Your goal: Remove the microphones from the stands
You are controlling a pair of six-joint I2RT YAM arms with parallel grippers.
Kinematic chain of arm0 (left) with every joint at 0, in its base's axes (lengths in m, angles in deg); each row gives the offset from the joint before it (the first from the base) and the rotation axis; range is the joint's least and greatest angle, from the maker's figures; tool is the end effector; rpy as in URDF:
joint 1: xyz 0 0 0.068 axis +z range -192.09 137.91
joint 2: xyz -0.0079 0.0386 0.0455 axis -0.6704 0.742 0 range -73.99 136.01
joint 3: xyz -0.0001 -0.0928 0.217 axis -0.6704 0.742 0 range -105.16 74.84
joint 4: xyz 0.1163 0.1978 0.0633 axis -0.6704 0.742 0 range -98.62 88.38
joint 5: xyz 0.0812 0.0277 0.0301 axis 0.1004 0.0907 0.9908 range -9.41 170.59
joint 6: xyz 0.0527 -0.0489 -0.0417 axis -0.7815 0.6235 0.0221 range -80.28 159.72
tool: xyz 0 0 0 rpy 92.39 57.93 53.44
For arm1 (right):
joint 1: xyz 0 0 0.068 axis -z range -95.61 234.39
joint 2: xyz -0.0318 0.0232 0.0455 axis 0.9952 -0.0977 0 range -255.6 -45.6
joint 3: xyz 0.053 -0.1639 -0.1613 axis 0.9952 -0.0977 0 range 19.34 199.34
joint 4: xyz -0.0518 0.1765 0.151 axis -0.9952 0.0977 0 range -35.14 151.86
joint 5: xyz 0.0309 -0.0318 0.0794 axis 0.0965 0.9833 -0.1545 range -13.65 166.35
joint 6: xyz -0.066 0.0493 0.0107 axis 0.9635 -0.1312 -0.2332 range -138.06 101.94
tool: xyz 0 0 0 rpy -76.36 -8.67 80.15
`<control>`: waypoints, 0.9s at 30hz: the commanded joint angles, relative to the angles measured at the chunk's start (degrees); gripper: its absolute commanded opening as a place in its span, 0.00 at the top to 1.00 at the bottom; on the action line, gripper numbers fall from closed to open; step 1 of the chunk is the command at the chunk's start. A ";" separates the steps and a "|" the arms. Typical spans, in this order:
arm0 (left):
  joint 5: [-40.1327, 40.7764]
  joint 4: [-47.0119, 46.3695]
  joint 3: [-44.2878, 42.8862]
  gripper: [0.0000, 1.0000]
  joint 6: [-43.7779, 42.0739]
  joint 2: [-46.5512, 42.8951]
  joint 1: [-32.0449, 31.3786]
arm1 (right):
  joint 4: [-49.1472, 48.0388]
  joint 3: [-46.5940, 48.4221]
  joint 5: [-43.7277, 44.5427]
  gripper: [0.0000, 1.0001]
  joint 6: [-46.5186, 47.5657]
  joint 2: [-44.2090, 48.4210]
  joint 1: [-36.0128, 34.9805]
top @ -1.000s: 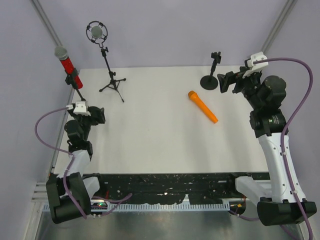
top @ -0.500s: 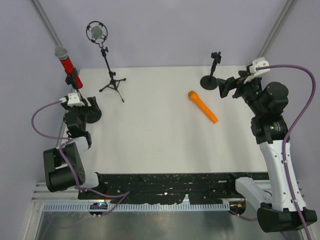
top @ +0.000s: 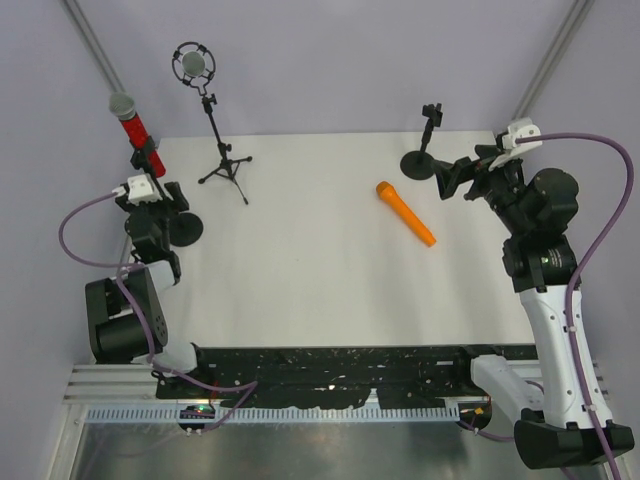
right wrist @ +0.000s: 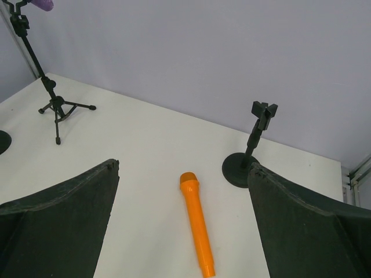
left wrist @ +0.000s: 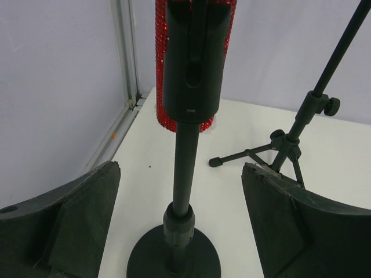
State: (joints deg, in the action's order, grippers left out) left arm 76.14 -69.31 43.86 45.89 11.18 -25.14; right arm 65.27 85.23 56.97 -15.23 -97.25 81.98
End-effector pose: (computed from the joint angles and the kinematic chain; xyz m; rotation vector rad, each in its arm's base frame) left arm 0.3113 0.0891 0.2119 -0.2298 1.4403 0.0970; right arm 0.2191 0.0334 0.4123 -0.3395 1.4743 0.2484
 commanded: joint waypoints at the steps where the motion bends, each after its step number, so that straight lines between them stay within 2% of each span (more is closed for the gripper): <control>1: 2.43 -4.53 -3.29 0.13 0.94 1.58 0.36 | -1.28 0.56 -0.75 0.04 -1.25 1.74 -0.22; 7: 2.52 -4.62 -4.52 0.37 1.30 2.72 0.36 | -1.10 0.73 -1.01 0.04 -1.86 2.00 -0.13; 11: 2.17 -4.79 -4.53 0.47 1.30 2.81 0.36 | -1.10 0.73 -1.19 0.04 -2.13 2.09 -0.13; 22: 0.93 -7.34 -2.68 0.87 0.42 2.37 0.36 | -1.71 0.21 -1.89 0.04 -2.66 2.18 -0.13; 27: -1.35 -8.66 -1.72 0.99 -0.46 2.11 0.36 | -1.89 0.21 -1.98 0.04 -2.66 2.18 -0.13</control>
State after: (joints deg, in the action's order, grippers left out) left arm 76.49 -71.10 41.54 46.55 13.71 -25.12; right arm 65.49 85.21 55.62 -16.98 -96.16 81.98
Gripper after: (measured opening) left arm 0.173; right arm 0.960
